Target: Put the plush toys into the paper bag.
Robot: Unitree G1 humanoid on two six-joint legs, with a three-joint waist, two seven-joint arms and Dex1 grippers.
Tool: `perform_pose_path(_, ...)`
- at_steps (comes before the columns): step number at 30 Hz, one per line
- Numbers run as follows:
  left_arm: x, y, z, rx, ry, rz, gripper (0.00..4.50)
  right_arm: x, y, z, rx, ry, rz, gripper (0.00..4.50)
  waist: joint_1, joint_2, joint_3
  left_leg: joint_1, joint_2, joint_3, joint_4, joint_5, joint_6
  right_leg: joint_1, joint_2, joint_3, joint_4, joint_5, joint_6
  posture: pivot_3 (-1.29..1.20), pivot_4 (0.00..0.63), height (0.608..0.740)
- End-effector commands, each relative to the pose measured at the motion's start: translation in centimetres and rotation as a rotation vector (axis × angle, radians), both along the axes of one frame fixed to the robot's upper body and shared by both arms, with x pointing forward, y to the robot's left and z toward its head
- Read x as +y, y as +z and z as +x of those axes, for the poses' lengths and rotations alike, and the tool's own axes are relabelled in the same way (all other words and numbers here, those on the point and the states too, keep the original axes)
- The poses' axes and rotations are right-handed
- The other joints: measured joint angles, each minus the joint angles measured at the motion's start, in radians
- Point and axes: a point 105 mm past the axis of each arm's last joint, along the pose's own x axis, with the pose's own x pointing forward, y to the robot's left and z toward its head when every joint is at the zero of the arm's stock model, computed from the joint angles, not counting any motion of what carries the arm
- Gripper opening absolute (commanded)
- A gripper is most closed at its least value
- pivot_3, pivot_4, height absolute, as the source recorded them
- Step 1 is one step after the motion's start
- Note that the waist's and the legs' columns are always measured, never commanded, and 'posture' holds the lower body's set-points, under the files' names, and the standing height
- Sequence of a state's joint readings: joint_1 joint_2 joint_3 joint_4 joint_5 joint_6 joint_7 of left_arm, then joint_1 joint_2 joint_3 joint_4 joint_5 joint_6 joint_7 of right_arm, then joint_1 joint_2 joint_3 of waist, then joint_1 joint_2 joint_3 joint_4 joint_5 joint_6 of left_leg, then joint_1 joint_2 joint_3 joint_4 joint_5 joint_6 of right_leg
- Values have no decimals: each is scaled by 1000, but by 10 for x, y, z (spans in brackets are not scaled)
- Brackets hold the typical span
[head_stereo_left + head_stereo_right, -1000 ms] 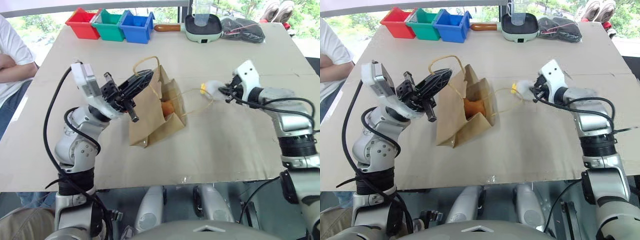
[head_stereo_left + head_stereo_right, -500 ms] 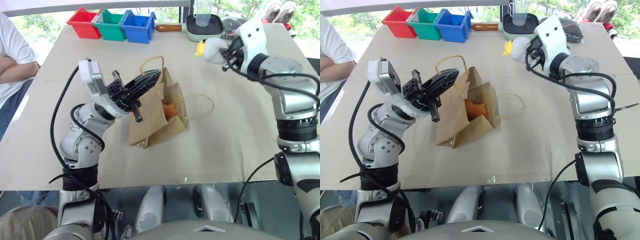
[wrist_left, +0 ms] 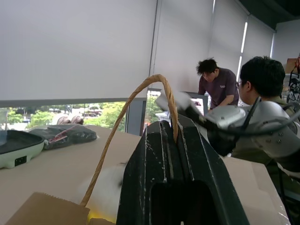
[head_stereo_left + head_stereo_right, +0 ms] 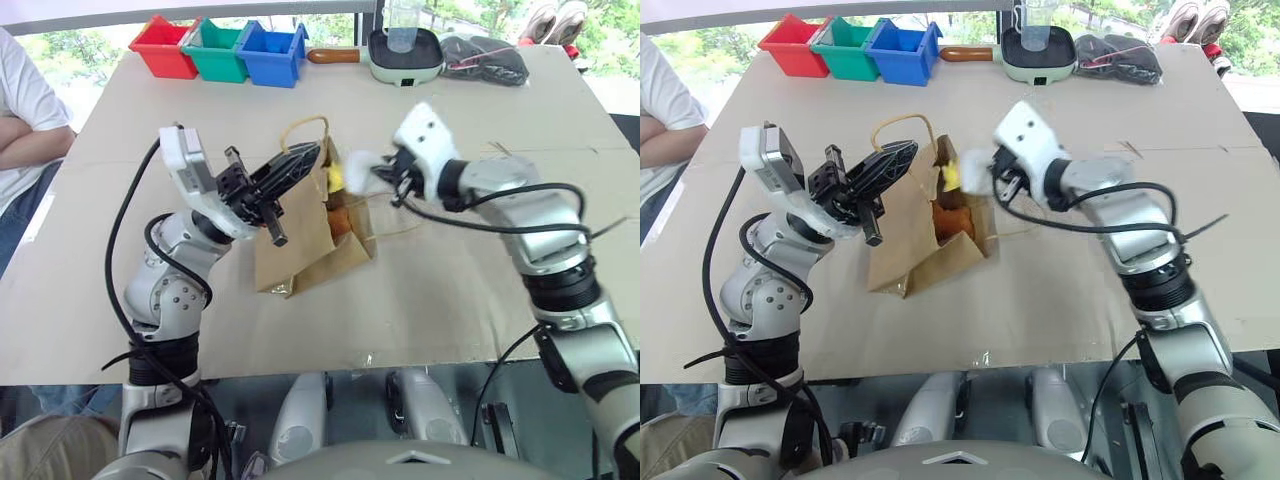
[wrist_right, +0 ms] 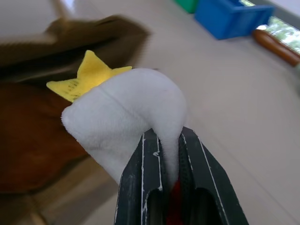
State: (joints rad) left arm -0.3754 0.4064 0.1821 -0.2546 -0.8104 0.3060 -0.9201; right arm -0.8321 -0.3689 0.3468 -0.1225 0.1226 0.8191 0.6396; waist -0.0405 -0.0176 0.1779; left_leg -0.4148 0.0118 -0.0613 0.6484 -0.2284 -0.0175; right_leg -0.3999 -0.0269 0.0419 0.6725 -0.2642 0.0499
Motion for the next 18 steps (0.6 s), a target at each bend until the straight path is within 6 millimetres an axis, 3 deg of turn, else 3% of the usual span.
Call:
perform_pose_path(1, -10, 6, -10, -62, -21, 3, 0, 20, 2, 6, -62, 27, -45, 26, 1, 0, 0, 0, 0, 0, 0, 0, 0, 0, 0, 0, 0, 0, 0, 0, 150, 740)
perform_pose_path(4, -16, 0, -12, -58, -19, 13, 0, 43, 0, 0, 34, 121, 65, 26, 1, 0, 0, 0, 0, 0, 0, 0, 0, 0, 0, 0, 0, 0, 0, 0, 150, 740)
perform_pose_path(10, -18, -5, -8, -60, 12, 7, 0, 59, -10, -23, 127, 331, 111, 26, 5, 0, 0, -1, -1, -1, 0, 0, 0, 0, -1, -1, 0, 0, 0, 0, 150, 740)
perform_pose_path(14, -17, -7, -6, -63, 23, 13, 0, 52, -27, -36, 177, 416, 56, 26, 5, 0, 0, 0, -1, -1, 0, 0, 0, 0, 0, -1, 0, 0, 0, 0, 150, 740)
perform_pose_path(18, -16, -3, 0, -74, 39, 18, 0, 39, -25, -32, 180, 342, 79, 26, 4, 0, 0, 0, -1, -1, 0, 0, 0, 0, 0, -1, 0, 0, 0, 0, 150, 740)
